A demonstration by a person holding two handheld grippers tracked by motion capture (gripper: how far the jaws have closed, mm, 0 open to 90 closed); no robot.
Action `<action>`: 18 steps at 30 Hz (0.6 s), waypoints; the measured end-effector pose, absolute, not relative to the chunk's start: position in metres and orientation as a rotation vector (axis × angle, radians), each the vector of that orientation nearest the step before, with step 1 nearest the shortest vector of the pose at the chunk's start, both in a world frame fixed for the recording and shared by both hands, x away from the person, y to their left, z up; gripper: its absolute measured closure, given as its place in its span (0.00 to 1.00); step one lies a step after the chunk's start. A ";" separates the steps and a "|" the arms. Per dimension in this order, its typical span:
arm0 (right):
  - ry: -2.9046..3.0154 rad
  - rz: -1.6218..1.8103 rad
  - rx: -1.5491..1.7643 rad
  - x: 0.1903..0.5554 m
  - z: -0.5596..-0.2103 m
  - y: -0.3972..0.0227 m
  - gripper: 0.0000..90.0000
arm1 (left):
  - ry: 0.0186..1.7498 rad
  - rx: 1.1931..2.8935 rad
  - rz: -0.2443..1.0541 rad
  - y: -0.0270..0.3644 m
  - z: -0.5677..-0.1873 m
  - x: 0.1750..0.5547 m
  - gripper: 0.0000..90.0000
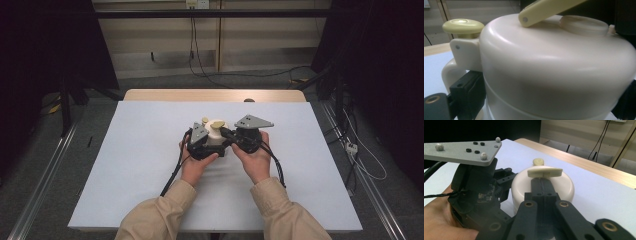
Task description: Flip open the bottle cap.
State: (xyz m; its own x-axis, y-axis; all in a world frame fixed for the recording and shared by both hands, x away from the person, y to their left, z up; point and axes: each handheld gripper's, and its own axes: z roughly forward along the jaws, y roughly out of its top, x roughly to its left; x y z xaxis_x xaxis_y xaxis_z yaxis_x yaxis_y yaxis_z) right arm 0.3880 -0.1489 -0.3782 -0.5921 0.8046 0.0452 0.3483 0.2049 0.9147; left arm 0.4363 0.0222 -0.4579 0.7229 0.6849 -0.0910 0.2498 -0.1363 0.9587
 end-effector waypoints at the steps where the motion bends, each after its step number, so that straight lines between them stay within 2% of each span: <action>1: 2.035 1.367 1.069 0.388 -0.378 -0.149 1.00 | 0.751 1.710 0.444 0.022 -0.458 0.436 0.07; 18: 2.023 1.362 1.075 0.393 -0.374 -0.146 1.00 | 0.752 1.710 0.445 0.023 -0.458 0.436 0.07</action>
State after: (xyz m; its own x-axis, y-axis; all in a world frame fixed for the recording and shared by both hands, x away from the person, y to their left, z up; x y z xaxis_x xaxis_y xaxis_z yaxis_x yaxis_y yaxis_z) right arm 0.3931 -0.1458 -0.3741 -0.5813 0.8126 0.0410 0.3437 0.1996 0.9176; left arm 0.4362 0.0225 -0.4582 0.7222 0.6858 -0.0905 0.2499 -0.1366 0.9586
